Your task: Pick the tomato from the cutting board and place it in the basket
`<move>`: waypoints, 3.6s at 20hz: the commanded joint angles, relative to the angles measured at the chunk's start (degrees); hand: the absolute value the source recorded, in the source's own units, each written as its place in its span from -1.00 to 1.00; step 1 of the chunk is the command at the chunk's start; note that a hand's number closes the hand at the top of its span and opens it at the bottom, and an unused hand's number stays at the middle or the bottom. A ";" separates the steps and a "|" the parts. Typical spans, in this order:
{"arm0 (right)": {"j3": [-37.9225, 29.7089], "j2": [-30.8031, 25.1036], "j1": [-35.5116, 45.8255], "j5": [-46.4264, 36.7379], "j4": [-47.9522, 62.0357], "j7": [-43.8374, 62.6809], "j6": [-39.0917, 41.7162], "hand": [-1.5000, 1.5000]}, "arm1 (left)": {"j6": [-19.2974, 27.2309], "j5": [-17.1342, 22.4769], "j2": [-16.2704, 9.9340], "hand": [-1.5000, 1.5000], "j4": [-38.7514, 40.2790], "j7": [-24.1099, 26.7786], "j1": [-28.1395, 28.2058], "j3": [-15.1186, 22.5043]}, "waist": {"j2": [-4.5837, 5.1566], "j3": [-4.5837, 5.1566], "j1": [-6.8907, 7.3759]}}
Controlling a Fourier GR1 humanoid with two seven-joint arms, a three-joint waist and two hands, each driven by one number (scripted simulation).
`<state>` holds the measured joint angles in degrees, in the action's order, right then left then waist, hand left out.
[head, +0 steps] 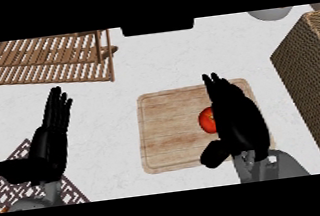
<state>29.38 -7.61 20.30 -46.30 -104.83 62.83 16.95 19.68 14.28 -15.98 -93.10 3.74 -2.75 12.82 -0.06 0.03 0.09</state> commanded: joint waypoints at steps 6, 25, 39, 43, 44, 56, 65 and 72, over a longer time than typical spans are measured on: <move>-5.58 2.73 -0.43 -4.04 4.78 0.38 2.27 -1.00 | -3.76 -0.30 0.41 0.00 0.15 1.02 1.74 -2.75 | 0.06 -0.02 0.01; -8.42 5.19 -6.80 -8.31 10.97 -8.02 0.60 -1.00 | -7.63 -3.69 3.72 0.00 -2.13 -2.34 1.80 -6.88 | 0.03 -0.03 -0.09; -9.30 7.57 -6.69 -10.53 19.87 -13.22 -6.64 -1.00 | -7.65 -9.46 9.49 0.00 1.43 -1.79 -0.04 -7.48 | 0.06 -0.03 -0.09; -12.56 7.25 -3.87 -9.88 27.77 -18.62 -10.63 -1.00 | -9.53 -8.47 8.06 0.00 -5.62 -5.56 3.45 -8.29 | 0.07 -0.04 0.16; -10.25 6.64 -8.03 -10.31 26.67 -19.94 -11.52 1.00 | -8.77 -8.81 9.24 0.00 1.81 -2.52 -1.33 -9.78 | 0.11 -0.03 -0.11; -5.84 5.97 -3.04 -13.81 27.52 -20.82 -4.06 1.00 | -8.50 -12.27 11.12 0.00 -1.67 -3.15 2.01 -8.04 | 0.05 -0.03 0.00; -38.91 0.04 10.42 -13.43 44.00 6.29 -19.83 1.00 | -10.77 -10.22 9.59 0.00 -3.96 -3.47 0.32 -7.90 | 3.23 -0.26 3.33; -44.31 -5.00 21.36 -22.85 53.54 10.65 -28.96 1.00 | -11.69 -10.48 10.76 0.00 -3.44 -4.05 -0.76 -5.39 | 2.87 -0.17 6.40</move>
<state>-12.19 -11.13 35.78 -64.49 -56.00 63.61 -3.42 8.09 4.13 -5.93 -96.88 0.19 -2.49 6.26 2.80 -0.12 5.38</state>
